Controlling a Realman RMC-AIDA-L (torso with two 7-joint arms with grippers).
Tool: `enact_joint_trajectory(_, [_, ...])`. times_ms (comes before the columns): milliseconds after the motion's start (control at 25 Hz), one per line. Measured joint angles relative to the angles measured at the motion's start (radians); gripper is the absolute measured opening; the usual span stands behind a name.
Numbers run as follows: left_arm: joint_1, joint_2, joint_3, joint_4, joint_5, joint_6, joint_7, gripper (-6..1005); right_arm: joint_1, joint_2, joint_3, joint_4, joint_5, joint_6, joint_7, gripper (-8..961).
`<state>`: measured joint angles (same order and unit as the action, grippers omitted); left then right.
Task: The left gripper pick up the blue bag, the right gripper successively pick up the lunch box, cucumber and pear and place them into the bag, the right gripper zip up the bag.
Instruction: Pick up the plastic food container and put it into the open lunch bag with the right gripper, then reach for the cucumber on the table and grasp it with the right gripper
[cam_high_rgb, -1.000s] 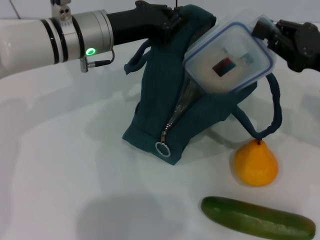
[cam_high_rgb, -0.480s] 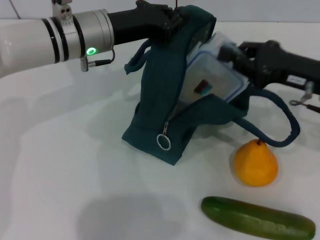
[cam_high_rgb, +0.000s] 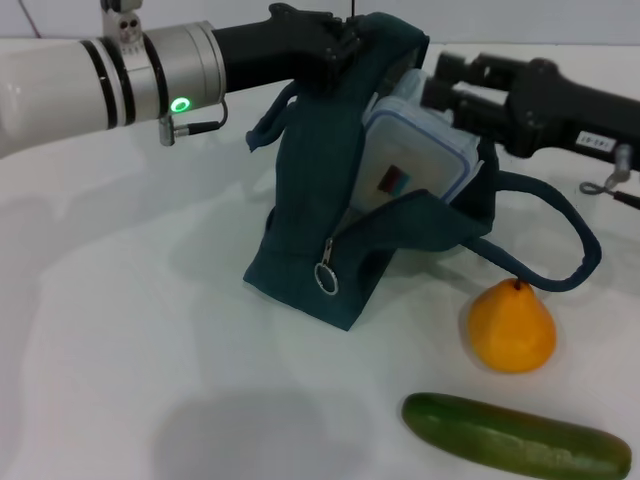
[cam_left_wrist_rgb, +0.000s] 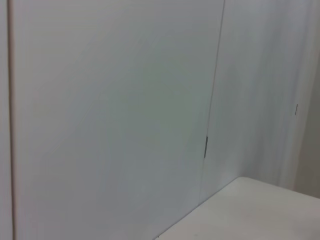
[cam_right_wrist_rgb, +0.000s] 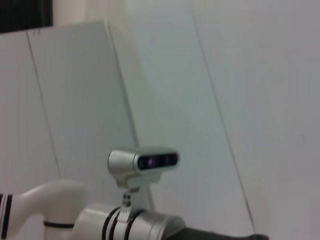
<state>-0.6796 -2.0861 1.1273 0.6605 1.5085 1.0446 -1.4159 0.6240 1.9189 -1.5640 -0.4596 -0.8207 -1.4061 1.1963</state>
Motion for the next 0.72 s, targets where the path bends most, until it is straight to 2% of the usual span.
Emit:
enact_joint_trajectory(40, [0.001,0.000,0.000,0.000,0.000,0.000,0.000,78,-0.013,-0.002,0.008,-0.014,-0.001,-0.001,0.000,264])
enact_joint_trajectory(160, [0.003,0.000,0.000,0.000,-0.001,0.000,0.000,78,-0.040,-0.006,0.043,-0.034,-0.002,-0.013,-0.001,400])
enact_joint_trajectory(360, [0.005,0.000,0.000,-0.001,-0.004,0.000,0.000,78,-0.110,-0.008,0.162,-0.055,-0.002,-0.047,-0.007,587])
enact_joint_trajectory(480, [0.006,0.000,0.000,-0.001,-0.005,0.000,0.000,78,-0.159,-0.020,0.232,-0.053,-0.002,-0.027,-0.003,682])
enact_joint_trajectory(600, [0.006,0.000,0.000,-0.001,-0.006,0.000,0.000,78,-0.186,-0.039,0.249,-0.029,-0.026,0.045,-0.002,681])
enact_joint_trajectory(720, [0.004,-0.001,0.001,-0.001,-0.006,0.000,0.000,78,-0.186,-0.041,0.249,-0.007,-0.107,0.102,-0.001,680])
